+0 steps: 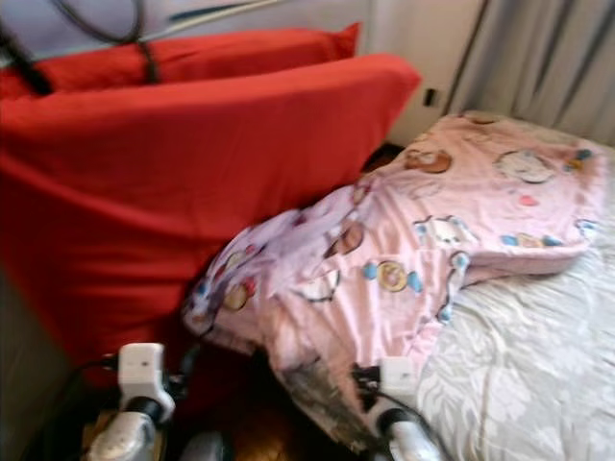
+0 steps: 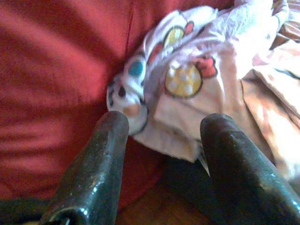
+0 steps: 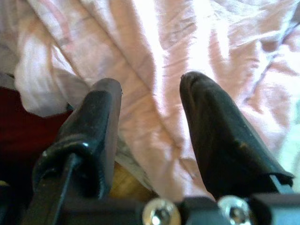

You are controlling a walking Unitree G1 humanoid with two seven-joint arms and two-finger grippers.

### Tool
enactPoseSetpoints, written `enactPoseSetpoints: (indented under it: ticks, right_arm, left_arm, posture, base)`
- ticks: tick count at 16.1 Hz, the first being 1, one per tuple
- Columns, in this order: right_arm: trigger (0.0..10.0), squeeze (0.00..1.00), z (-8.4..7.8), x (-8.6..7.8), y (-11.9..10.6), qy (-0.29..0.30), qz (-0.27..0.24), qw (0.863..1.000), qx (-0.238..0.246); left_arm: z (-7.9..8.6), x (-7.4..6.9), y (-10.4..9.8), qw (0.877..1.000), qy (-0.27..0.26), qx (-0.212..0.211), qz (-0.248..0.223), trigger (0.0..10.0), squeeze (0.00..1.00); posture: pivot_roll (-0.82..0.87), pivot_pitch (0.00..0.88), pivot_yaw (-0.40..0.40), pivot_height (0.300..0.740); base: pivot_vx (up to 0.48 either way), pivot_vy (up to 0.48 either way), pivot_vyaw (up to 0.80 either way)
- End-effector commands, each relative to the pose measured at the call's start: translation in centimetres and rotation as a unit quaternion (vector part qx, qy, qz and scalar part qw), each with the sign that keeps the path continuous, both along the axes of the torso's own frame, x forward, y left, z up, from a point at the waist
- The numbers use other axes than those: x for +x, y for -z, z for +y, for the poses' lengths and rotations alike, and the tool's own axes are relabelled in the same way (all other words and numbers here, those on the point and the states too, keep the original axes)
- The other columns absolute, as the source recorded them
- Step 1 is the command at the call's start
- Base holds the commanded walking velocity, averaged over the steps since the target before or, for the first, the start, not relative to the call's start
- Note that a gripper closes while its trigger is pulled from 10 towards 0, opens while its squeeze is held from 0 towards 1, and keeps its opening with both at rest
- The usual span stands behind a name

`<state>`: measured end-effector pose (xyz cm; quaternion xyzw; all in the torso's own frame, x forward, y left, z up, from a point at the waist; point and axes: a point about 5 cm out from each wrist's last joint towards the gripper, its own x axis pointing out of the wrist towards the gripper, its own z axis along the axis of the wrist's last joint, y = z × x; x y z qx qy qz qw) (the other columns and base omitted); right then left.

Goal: Clean up the room

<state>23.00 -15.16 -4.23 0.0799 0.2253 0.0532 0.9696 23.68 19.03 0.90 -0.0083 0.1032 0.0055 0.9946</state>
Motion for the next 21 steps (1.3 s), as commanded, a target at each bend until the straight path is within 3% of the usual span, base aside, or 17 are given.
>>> enactPoseSetpoints:
  ticks: [1,5,6,11,16,21]
  right_arm:
    - [10.0,0.0,-1.1,-0.1,0.1,0.013,0.006,1.0,-0.009]
    - [10.0,0.0,-1.4,0.4,0.0,0.02,0.018,1.0,-0.013]
    - [10.0,1.0,-1.5,0.6,-0.1,0.028,0.021,0.999,-0.007]
    - [10.0,1.0,-1.6,1.6,-0.2,0.072,0.055,0.995,0.028]
    - [10.0,1.0,-2.1,2.2,-0.4,0.088,0.068,0.994,0.019]
    - [10.0,1.0,-3.1,2.6,-0.9,0.122,0.055,0.991,-0.011]
  left_arm:
    - [-0.7,0.1,0.0,1.0,0.01,-0.008,0.002,10.0,0.0]
    - [-0.6,0.0,0.0,1.0,0.01,-0.008,0.0,10.0,0.0]
    - [-0.6,0.0,-0.1,1.0,0.011,-0.008,-0.001,10.0,0.0]
    - [-0.6,0.6,-0.7,1.0,0.021,0.001,-0.009,10.0,0.0]
    - [-0.5,1.9,-2.7,0.999,0.035,0.01,-0.036,10.0,0.0]
    - [-0.2,0.7,-3.8,0.998,0.035,0.013,-0.043,10.0,0.0]
  posture:
    - [0.02,0.0,-0.014,0.601]
    - [0.02,0.0,-0.011,0.601]
    - [0.02,0.0,-0.01,0.601]
    - [0.05,0.0,-0.005,0.601]
    - [0.09,0.052,0.018,0.601]
    - [0.14,0.173,0.044,0.601]
  base:
    - [0.0,0.0,0.0]
    - [0.0,0.0,0.0]
    - [0.0,0.0,0.0]
    - [0.0,0.0,0.0]
    - [0.0,0.0,0.0]
    - [0.0,0.0,0.0]
